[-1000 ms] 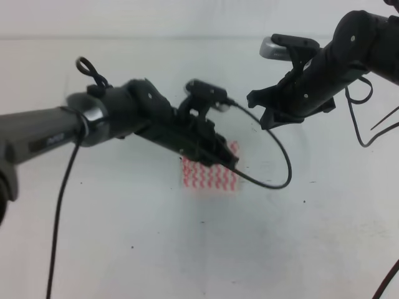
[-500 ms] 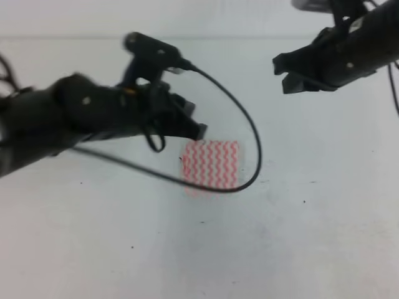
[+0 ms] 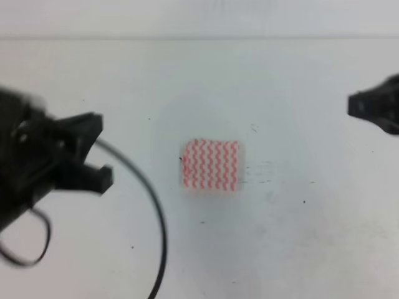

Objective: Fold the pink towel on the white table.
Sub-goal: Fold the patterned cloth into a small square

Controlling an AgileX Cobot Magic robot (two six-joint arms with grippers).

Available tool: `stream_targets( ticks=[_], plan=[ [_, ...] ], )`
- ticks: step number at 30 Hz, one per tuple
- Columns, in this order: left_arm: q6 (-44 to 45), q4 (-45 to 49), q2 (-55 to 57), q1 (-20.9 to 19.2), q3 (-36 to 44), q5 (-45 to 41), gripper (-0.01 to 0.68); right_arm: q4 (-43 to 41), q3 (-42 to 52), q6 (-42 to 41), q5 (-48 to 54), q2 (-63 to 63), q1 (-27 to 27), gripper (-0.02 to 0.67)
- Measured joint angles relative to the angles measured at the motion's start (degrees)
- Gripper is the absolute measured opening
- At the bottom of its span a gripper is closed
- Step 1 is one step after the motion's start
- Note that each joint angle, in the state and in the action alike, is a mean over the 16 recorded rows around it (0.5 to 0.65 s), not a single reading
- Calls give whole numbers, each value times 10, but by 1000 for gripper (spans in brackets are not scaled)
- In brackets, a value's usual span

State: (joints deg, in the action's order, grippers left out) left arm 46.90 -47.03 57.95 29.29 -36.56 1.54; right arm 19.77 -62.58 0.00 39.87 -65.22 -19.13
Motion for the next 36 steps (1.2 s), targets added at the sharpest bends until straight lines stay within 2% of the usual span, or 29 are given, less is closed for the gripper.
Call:
stream_targets(
  ticks=[9,19,26,36],
  plan=[
    [0,-12,-198,0,140,24,-3,2,168,0,-60,203,0,-18],
    [-3,-18,-379,0,249,35,-3,9,321,0,-141,391,0,-18],
    [-4,-23,-431,0,315,58,-3,16,394,-7,-207,462,0,-18],
    [-2,-33,-437,0,369,99,-3,24,481,-26,-350,481,0,-18]
  ],
)
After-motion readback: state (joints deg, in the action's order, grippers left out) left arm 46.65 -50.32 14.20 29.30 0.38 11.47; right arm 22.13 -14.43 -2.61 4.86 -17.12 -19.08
